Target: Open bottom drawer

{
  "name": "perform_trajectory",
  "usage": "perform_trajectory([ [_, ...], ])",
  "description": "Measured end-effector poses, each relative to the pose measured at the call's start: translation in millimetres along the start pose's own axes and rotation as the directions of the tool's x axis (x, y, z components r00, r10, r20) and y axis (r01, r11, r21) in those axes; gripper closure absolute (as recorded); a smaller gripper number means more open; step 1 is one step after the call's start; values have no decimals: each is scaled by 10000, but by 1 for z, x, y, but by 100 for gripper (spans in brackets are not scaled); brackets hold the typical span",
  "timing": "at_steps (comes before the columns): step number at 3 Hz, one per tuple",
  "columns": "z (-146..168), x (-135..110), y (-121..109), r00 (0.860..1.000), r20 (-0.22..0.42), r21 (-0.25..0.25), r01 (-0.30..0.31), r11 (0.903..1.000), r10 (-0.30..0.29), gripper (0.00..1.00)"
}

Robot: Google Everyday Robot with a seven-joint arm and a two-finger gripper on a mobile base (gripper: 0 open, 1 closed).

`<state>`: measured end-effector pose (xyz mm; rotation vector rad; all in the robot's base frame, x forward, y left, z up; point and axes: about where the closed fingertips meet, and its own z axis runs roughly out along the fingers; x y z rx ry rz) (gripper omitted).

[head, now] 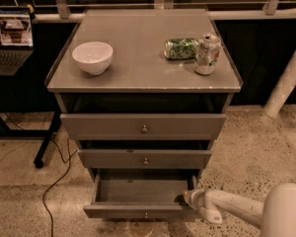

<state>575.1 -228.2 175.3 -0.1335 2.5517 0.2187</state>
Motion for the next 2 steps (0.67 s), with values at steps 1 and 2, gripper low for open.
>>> perform_trajectory([
  [1, -16, 8, 10, 9865, 505, -1200, 1610, 9796, -1560, 100],
  [2, -28, 12, 15, 9677, 940, -1907, 2481, 9498, -2339, 100],
])
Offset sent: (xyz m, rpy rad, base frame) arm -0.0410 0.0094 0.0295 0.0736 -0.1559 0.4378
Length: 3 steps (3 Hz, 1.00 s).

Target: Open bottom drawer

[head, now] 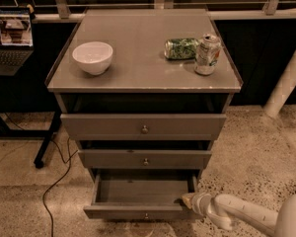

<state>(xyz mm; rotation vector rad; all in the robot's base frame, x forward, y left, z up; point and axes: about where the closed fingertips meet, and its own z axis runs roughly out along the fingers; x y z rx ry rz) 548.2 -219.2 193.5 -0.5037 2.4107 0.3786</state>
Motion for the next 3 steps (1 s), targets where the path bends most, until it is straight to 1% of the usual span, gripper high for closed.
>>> perform_trajectory([
  [1, -6, 1, 4, 9989, 141, -454, 445, 9980, -439, 100],
  [2, -15, -3, 7, 9971, 397, -709, 677, 9952, -650, 100],
  [3, -33, -16, 6, 9918, 1088, -687, 743, 9949, -666, 100],
])
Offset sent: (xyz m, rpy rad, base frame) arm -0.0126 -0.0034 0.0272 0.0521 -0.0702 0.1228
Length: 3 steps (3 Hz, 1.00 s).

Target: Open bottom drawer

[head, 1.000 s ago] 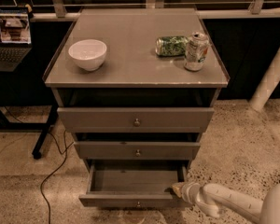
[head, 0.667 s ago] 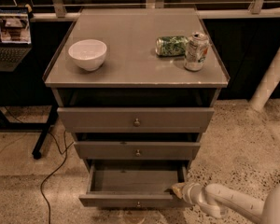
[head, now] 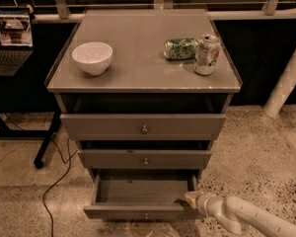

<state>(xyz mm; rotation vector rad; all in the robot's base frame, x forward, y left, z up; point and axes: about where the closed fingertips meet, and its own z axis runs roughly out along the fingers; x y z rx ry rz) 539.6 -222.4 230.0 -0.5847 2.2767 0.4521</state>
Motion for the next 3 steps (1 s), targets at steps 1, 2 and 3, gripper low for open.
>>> perform_trajectory([
  [1, -4, -1, -2, 9998, 131, 62, -121, 9999, 120, 81],
  [2, -4, -1, -2, 9998, 131, 61, -121, 9999, 120, 58],
  [3, -4, -1, -2, 9998, 131, 60, -121, 9999, 120, 35],
])
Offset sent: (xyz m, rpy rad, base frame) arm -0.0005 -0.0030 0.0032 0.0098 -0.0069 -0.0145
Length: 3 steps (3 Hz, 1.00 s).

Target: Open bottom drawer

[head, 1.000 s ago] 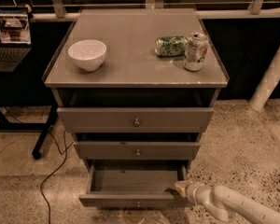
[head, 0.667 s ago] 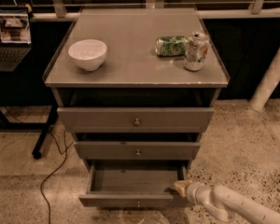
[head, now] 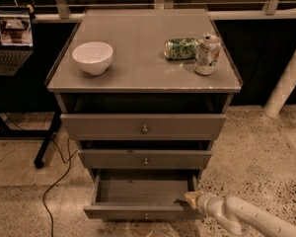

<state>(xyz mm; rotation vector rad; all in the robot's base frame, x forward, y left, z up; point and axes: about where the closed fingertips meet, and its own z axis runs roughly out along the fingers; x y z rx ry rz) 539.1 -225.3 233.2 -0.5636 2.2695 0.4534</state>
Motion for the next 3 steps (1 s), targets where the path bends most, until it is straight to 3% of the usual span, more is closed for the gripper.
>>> perform_trajectory([
  [1, 0, 0, 0, 10000, 0, 0, 0, 10000, 0, 11],
  [2, 0, 0, 0, 10000, 0, -1, 0, 10000, 0, 0],
  [3, 0, 0, 0, 10000, 0, -1, 0, 10000, 0, 0],
])
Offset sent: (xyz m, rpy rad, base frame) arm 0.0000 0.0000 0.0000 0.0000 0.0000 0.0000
